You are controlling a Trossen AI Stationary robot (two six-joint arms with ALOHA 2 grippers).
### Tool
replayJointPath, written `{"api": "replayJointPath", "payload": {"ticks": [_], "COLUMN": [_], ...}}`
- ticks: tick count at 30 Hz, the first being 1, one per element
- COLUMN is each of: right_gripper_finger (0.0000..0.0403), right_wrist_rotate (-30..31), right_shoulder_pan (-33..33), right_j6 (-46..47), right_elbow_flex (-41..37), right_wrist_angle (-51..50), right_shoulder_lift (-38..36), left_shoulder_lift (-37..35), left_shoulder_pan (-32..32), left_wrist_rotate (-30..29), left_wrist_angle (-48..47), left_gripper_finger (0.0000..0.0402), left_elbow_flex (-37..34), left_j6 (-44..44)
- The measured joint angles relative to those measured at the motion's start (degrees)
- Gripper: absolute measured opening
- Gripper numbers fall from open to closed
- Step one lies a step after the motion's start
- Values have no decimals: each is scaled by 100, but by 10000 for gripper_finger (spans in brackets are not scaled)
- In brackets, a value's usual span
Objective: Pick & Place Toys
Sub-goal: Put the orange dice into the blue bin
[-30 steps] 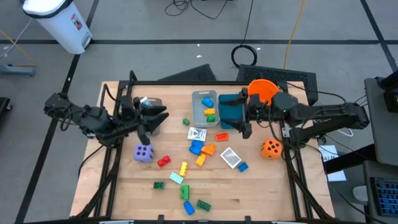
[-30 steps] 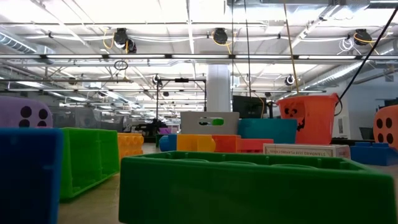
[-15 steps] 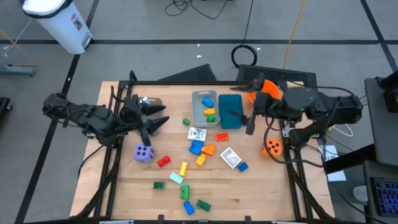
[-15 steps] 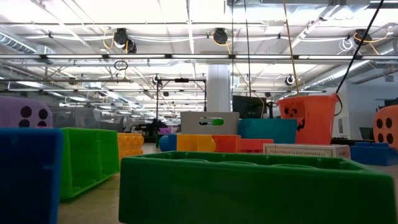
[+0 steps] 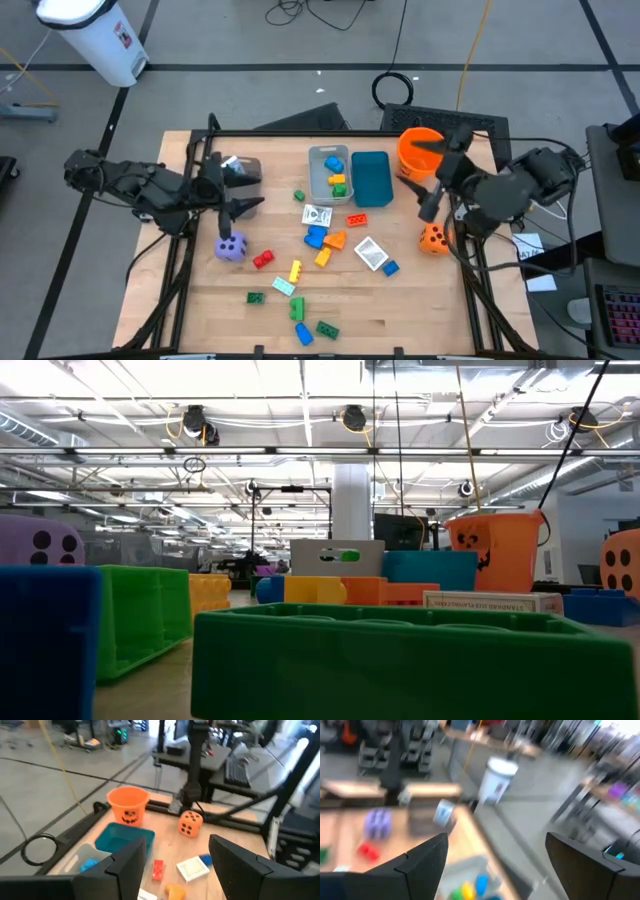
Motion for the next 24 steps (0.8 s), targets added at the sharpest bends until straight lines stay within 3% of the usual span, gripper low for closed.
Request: {"api": "replayJointPath", "payload": {"ticks": [4,6,9,12,18,24], "right_gripper_finger": [325,325,325,325,325,325], "right_wrist_rotate": [-1334,-2048,-2794,-3429,-4618,-5571], "right_shoulder_pan": [-156,-348,-552,-819,-1296,-1661], "right_j6": [1643,1982,1707,1648,1244,738], "right_elbow_flex": [0,-138,-523,-708,-1434,-2758], "right_wrist_angle": [-1783,-1897,-1576,-1917,-1891,-1899], "right_shoulder_lift": [-10,-58,-311,-456,-718,-978], "left_shoulder_lift": [-11,-6,-9,-3,288,797], "left_shoulder_pan": [118,156,197,273,545,835], "left_wrist_rotate": [257,394,405,377,271,262], "left_wrist_angle": [-74,-74,-64,27,857,1559], "left_gripper_finger": [228,228,228,228,228,228], "left_elbow_flex": [0,0,0,0,2,4], "left_j6": [-137,-198,-304,-335,-349,-361]}}
